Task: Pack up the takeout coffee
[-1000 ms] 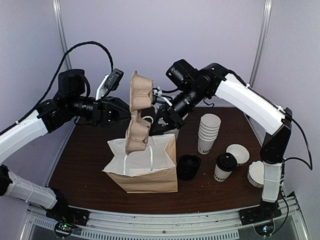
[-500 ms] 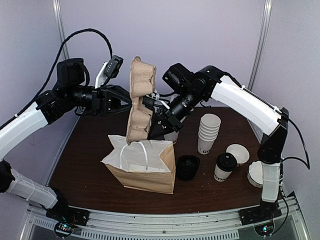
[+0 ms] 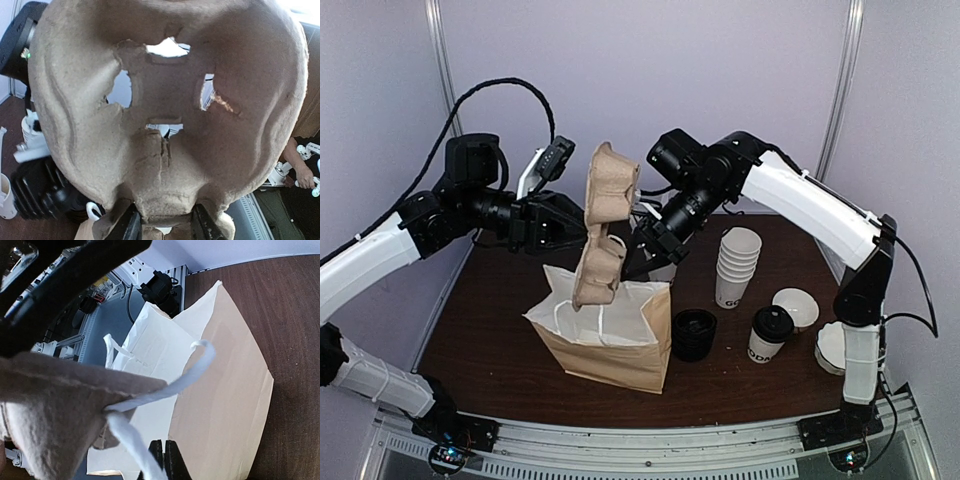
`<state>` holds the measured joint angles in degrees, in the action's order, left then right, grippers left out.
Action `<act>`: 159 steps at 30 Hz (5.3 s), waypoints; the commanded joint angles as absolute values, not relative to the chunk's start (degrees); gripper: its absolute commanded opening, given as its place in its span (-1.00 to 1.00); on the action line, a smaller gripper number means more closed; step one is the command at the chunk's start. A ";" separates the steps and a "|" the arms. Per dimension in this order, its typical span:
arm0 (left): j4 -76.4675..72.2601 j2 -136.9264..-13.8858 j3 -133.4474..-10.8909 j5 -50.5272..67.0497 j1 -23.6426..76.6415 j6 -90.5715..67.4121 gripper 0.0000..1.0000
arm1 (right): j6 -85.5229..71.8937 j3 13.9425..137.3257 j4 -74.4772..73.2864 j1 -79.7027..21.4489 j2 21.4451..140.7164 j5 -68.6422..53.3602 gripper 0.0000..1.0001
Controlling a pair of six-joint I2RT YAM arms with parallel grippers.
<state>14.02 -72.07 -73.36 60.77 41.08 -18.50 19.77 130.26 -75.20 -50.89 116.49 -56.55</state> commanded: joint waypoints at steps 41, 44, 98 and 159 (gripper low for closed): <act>65.00 -76.76 -82.25 13.05 54.92 13.35 -0.39 | 19.36 133.42 -74.81 -52.80 118.53 -59.48 -1.00; 65.54 -77.69 -84.43 10.19 57.18 12.94 -0.39 | 19.12 133.65 -74.74 -52.76 118.91 -59.43 -1.00; 75.78 -72.44 -92.88 -1.89 68.95 11.46 -0.45 | 36.05 128.39 -84.00 -54.31 109.56 -50.79 0.20; 53.45 -50.70 -70.45 -4.40 68.79 8.06 -0.52 | 61.19 129.63 -82.85 -69.76 115.58 -24.97 0.59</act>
